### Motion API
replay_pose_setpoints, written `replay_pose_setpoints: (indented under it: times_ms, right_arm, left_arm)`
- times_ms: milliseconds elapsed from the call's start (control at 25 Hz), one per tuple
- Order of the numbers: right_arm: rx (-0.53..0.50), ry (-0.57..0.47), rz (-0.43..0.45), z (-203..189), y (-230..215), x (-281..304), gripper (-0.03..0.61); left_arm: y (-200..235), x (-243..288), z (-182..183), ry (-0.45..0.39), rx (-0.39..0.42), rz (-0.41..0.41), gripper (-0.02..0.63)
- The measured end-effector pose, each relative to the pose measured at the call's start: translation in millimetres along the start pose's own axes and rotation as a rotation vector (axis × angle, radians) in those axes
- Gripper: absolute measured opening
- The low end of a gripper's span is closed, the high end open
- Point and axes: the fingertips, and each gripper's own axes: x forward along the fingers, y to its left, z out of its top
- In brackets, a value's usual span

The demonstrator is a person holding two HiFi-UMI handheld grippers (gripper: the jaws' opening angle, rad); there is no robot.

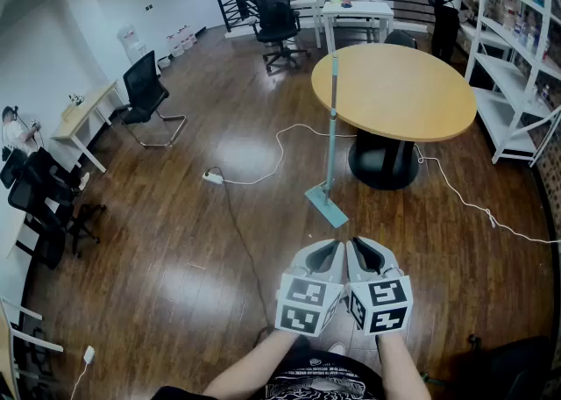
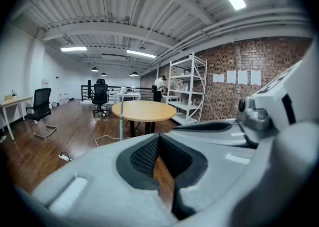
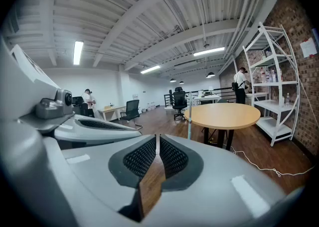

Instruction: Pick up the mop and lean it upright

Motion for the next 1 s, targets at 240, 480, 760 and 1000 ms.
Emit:
replay_pose_setpoints:
  times_ms: [240,480,760,1000]
  right_arm:
    - [-0.005,0.001,0.014,7,-13,24,0.026]
    - [-0.030,0.012,0.014,23,-24,80,0.032]
    - [-0.036,0.031,-0.010,52,-36,160,0.037]
    - [-0.052,0.057,-0.041,74,-45,221,0.037]
  left_arm:
    - [15,24,5,-0.008,-0.023,0.014,0.003]
    - [61,61,24,-0.045,-0.045,0.024,0.003]
    - [130,113,46,-0.043,-0.072,0.007,0.003]
    - [182,152,68,-0.044,-0.092,-0.024,0.003]
